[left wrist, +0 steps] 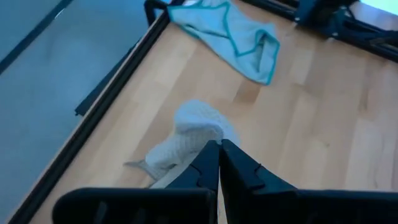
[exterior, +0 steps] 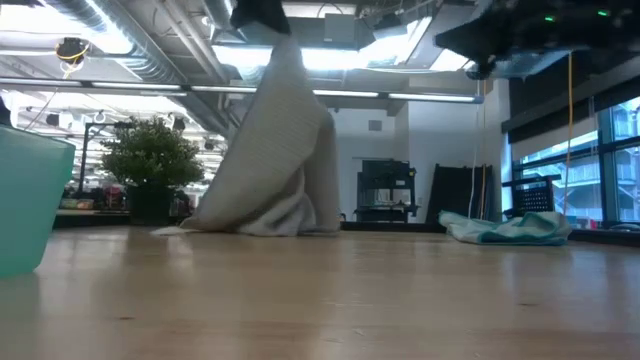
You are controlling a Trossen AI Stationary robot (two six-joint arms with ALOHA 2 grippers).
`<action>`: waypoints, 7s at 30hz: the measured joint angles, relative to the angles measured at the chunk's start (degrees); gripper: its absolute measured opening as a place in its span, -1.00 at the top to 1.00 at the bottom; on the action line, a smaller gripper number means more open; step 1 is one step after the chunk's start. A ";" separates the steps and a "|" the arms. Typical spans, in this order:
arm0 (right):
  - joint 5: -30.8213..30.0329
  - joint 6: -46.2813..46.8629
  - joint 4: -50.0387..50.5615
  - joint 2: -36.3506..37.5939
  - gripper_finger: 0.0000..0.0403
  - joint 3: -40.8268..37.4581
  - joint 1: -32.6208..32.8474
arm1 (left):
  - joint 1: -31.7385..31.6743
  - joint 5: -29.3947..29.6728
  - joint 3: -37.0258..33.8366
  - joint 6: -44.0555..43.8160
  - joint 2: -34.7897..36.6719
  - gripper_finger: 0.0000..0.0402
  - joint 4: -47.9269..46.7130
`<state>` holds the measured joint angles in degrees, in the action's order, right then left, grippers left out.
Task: Roll microfiber towels into tight, uniform cylinder then place into a basket
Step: Roll the gray microfiber cloth
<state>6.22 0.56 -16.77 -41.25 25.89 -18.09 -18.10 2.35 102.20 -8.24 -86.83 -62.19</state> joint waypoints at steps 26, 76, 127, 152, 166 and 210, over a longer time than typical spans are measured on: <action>8.93 -7.71 -0.08 -41.23 0.79 31.02 0.02 | 5.06 -3.08 0.03 10.03 -0.02 1.00 -4.51; 41.39 -14.92 2.05 -59.96 0.52 50.44 -3.82 | 5.91 -1.37 0.03 16.29 -0.20 1.00 -6.57; 43.38 -16.12 19.75 -59.96 0.80 50.40 -4.68 | 5.47 22.34 0.44 20.47 -0.15 1.00 -4.84; 41.39 -16.09 26.69 -59.96 0.81 50.38 -4.68 | 5.47 25.65 13.10 23.97 -0.11 1.00 -9.09; 41.30 -16.26 31.82 -59.96 0.81 50.38 -4.68 | 5.47 27.37 13.10 23.88 0.46 1.00 -9.25; 3.04 -24.01 64.30 -50.36 0.99 72.79 -12.25 | -4.77 27.12 13.08 13.70 0.66 1.00 -13.38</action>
<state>9.26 -23.45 47.53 -91.61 98.68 -30.33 -22.87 29.47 115.28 5.46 -86.17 -75.58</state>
